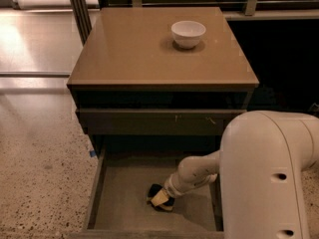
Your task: Place sponge into middle drawer
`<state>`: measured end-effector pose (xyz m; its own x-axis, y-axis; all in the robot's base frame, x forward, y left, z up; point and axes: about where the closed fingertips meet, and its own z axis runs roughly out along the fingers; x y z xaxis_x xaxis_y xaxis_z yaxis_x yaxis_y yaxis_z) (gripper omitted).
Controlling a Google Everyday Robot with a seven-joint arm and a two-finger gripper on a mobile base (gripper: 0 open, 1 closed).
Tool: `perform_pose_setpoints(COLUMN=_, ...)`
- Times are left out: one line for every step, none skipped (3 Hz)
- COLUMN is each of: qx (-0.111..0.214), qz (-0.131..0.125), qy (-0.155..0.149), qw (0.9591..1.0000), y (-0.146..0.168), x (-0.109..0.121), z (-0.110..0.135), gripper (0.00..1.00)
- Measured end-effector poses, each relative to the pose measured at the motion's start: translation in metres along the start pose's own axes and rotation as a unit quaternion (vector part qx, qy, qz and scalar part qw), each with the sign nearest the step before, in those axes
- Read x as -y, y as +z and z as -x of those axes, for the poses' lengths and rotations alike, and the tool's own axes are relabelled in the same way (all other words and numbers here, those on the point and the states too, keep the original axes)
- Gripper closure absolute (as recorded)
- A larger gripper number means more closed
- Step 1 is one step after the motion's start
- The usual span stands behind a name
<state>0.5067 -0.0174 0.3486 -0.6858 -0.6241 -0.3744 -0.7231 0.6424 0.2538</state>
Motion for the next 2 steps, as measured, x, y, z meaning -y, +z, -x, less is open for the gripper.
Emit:
perform_pose_setpoints(qx=0.0, qz=0.0, qy=0.0, qw=1.0, y=0.0, x=0.0, z=0.0, gripper=0.2)
perform_pose_setpoints(qx=0.0, qz=0.0, qy=0.0, qw=1.0, y=0.0001, x=-0.0001, z=0.0, gripper=0.0)
